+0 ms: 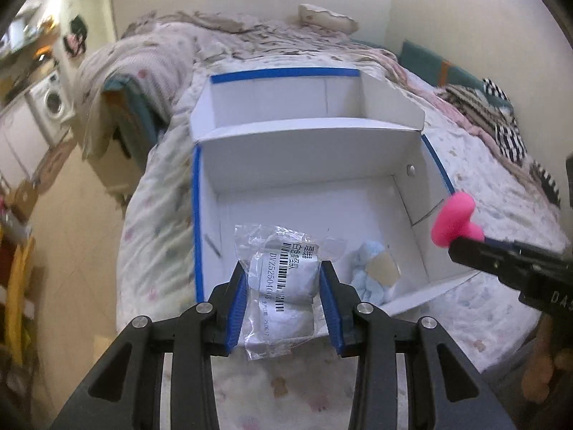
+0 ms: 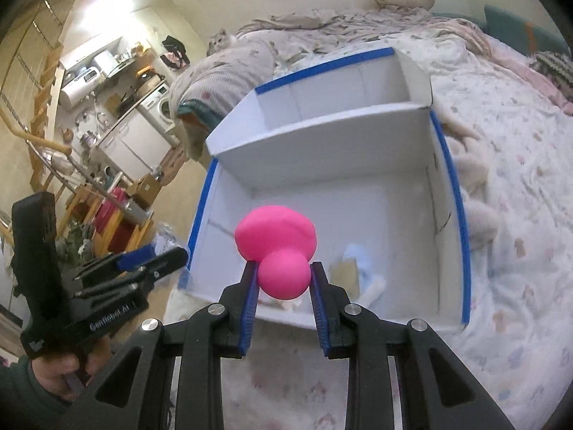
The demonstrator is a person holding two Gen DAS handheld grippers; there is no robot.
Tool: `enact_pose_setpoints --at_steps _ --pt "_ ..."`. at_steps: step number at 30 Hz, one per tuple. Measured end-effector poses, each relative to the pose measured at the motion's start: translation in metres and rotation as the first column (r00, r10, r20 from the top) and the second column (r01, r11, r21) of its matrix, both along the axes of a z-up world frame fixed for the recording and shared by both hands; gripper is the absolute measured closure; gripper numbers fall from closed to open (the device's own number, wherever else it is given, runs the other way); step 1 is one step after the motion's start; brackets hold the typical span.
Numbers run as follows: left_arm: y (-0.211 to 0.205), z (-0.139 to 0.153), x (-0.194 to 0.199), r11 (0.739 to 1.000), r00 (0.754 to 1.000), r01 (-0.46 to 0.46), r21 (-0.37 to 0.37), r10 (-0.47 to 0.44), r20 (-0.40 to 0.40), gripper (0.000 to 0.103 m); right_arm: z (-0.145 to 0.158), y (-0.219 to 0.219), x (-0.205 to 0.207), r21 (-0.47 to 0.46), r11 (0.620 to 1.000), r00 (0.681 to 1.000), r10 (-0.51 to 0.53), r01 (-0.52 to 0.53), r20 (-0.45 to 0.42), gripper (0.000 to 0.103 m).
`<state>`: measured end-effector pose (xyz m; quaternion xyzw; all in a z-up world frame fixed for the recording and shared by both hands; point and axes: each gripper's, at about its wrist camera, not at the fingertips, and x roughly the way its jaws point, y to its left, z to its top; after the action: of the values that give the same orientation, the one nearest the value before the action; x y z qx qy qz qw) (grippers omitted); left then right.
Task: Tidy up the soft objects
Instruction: 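Carry the plastic bag and pink plush over the box with both tools, then open both tools to drop the bag and pink plush into the box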
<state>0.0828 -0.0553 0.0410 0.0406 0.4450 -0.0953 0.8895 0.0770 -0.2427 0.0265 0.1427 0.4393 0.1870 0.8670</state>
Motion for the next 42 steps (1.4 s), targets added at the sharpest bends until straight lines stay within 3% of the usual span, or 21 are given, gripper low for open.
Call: enact_pose_setpoints --at_steps 4,11,16,25,42 --pt "-0.013 -0.017 0.016 0.999 0.999 0.027 0.019 -0.027 -0.019 0.068 -0.008 -0.003 0.013 -0.01 1.0 1.0 -0.013 0.014 0.005 0.073" --pt "-0.018 -0.062 0.029 1.0 0.998 0.018 0.009 -0.018 -0.064 0.068 -0.047 0.005 0.027 -0.007 1.0 0.996 -0.027 0.027 -0.082 0.073" --pt "-0.016 -0.078 0.034 1.0 0.998 0.012 0.007 -0.011 -0.06 0.068 -0.063 0.013 0.035 -0.039 0.999 0.994 -0.011 0.006 -0.11 0.073" --pt "-0.009 -0.086 0.039 0.998 0.996 -0.013 -0.067 0.007 -0.089 0.068 -0.078 0.026 0.042 -0.068 0.997 0.99 0.014 -0.024 -0.139 0.073" --pt "-0.008 -0.092 0.043 0.997 0.993 -0.048 -0.061 0.041 -0.115 0.067 -0.088 0.029 0.044 -0.078 0.996 0.985 0.019 -0.033 -0.172 0.073"
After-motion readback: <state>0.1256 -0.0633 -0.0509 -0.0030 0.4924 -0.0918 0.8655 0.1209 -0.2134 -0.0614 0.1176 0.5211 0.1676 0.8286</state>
